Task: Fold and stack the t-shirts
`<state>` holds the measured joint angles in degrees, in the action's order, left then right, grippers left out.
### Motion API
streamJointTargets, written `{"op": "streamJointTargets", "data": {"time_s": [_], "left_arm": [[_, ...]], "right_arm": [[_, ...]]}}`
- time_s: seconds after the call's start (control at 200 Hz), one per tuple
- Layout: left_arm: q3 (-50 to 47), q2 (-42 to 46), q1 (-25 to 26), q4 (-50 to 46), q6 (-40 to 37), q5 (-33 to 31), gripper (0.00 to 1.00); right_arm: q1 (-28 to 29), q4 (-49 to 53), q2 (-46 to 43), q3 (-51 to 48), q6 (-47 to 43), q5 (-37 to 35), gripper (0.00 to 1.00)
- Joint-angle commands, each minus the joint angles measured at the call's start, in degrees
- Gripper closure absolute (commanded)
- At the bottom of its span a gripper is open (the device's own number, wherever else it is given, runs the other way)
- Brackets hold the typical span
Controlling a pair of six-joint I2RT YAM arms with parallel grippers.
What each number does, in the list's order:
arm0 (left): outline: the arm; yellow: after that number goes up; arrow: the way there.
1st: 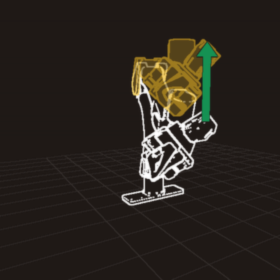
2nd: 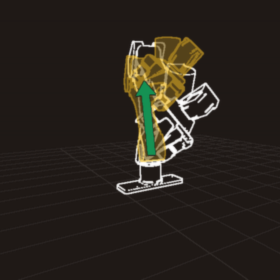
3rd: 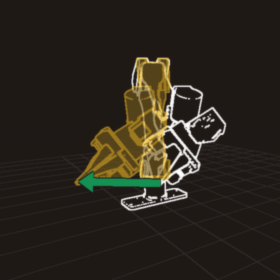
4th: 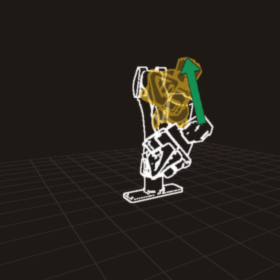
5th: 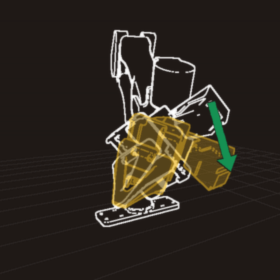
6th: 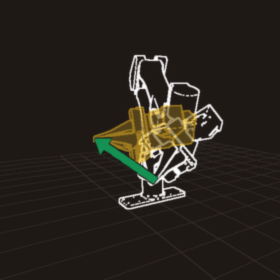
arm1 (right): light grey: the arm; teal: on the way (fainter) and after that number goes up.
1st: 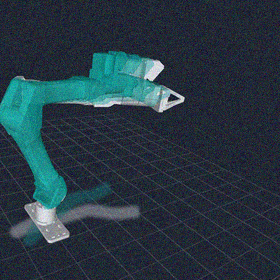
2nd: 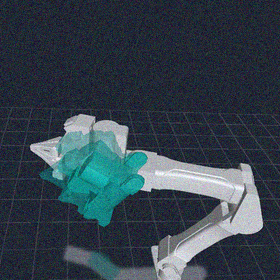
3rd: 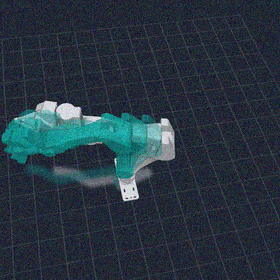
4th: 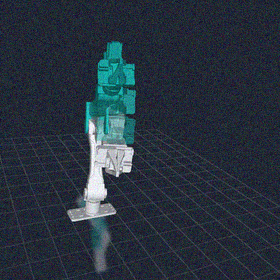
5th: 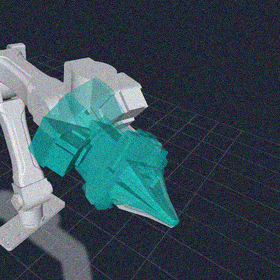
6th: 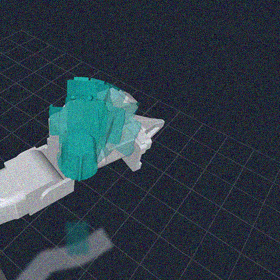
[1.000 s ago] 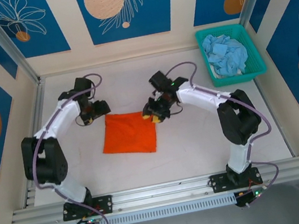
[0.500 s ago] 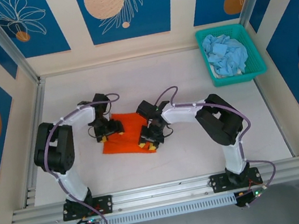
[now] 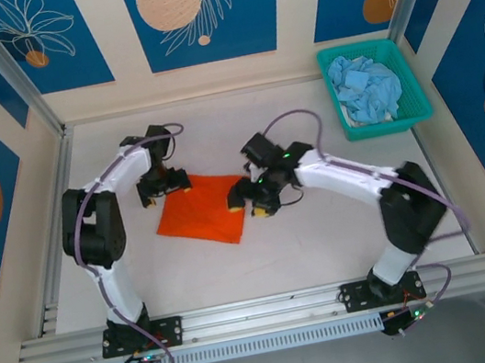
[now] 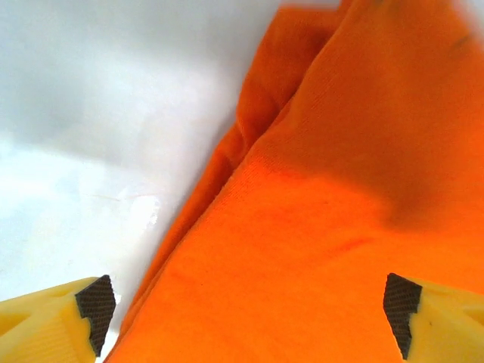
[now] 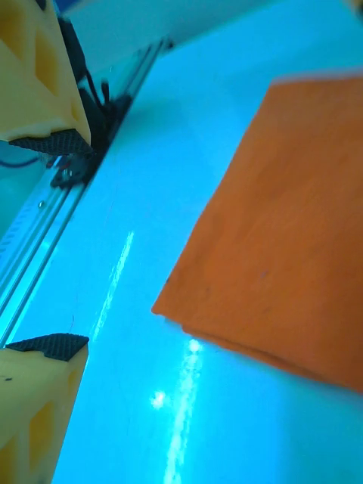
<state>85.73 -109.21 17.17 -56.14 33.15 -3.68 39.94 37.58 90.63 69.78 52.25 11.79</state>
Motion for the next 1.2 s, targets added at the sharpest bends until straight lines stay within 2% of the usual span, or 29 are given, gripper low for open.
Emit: {"op": "streamJointTargets", "data": {"time_s": [0.0, 0.115, 0.24, 0.385, 0.455, 0.59, 0.735, 0.915, 0.96, 0.995, 1.085, 1.195], "left_arm": [[6.13, 5.73, 4.76, -6.97, 1.66, -3.3, 0.05], [9.0, 4.1, 12.2, -9.2, 2.57, -0.92, 0.04], [6.32, -0.13, 17.7, -6.86, 3.33, 1.8, 0.03], [5.17, -9.07, 19.31, -8.01, 2.32, 0.6, 0.02], [5.73, -13.36, 18.78, -9.51, 2.12, -2.17, 0.02], [4.54, -15.9, 13.65, -7.97, 2.25, -4.3, 0.02], [9.62, -18.64, 6.51, -7.31, -3.63, -6.87, 0.03], [26.66, -28.25, -1.75, -9.89, -10.8, -8.08, 0.05], [31.93, -31.43, -3.39, -11.04, -12.78, -6.57, 0.17], [37.13, -34.13, -4.63, -12.44, -13.48, -4.83, 0.22], [51.05, -40.14, -6.29, -17.25, -15.55, -6.98, 0.2], [61.56, -45.35, -8.93, -19.44, -17.52, -6.25, 0.16]], "right_arm": [[-3.14, 3.22, -7.7, -3.29, -5.45, -0.68, 0.33], [-7.67, 3.88, -12.08, -7.3, -7.8, 0.24, 0.33], [-12.0, 3.99, -14.24, -10.6, -9.13, 2.0, 0.33], [-15.59, 5.85, -15.69, -11.77, -9.78, 3.09, 0.34], [-16.42, 7.04, -16.94, -11.44, -10.55, 2.02, 0.34], [-18.41, 10.58, -18.29, -9.8, -11.73, -1.34, 0.34], [-20.34, 15.96, -20.26, -7.32, -11.82, -4.76, 0.34], [-22.08, 20.61, -22.67, -4.35, -12.04, -10.31, 0.34], [-22.49, 22.02, -22.6, -2.97, -11.99, -11.42, 0.34], [-22.66, 22.84, -22.52, -2.09, -11.96, -12.06, 0.34], [-23.11, 24.74, -22.1, -0.21, -11.75, -13.43, 0.34], [-23.6, 26.41, -20.49, 2.46, -11.39, -14.32, 0.34]]}}
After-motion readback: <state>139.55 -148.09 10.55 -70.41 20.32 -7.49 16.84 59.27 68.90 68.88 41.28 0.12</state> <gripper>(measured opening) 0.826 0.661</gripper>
